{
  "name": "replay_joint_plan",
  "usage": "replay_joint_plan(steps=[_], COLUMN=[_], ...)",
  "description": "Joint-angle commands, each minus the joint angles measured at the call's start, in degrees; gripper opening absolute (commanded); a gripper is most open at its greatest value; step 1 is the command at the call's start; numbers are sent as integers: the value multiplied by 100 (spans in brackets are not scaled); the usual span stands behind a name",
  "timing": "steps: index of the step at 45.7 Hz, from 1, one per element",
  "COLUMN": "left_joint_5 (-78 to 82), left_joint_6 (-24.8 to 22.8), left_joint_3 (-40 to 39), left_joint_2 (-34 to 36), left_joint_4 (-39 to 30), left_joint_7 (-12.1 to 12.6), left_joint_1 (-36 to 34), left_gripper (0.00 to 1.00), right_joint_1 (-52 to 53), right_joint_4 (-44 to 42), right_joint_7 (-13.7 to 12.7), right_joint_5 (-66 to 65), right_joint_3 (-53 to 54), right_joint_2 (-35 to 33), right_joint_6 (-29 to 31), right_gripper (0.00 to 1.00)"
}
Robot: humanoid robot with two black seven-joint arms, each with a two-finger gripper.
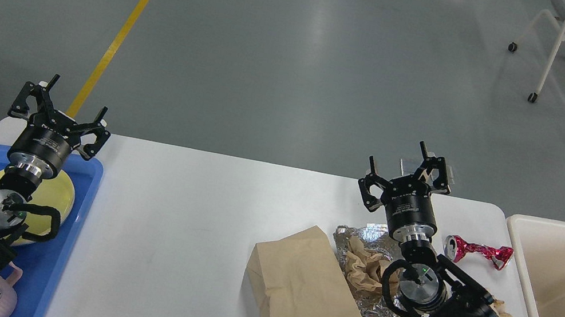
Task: Tidy desktop
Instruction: 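Lift the right gripper up away from the paper bag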
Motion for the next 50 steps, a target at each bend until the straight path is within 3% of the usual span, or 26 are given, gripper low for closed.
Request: replay_joint_plan(steps=[1,19,33,50], left_joint_5=[3,4,-5,-5], left_joint_6=[0,0,0,0], left_joint_3=[0,9,0,0], left_joint_2=[6,6,6,6], left_joint_4=[0,0,0,0], left_joint_7=[0,0,0,0], left_joint_1=[-2,-2,7,7], left_gripper=[98,98,98,98], right_joint_1=[81,519,1636,2638], right_joint_4=[-72,7,-45,-63], right_joint_7=[-8,-70,-61,-70], right_joint_5=[32,40,32,-65], right_joint_3=[-21,-548,-961,-3692], right_joint_2=[25,-45,-1389,-2462], right_joint_6=[-27,-27,-36,-10], right_gripper=[100,100,100,100])
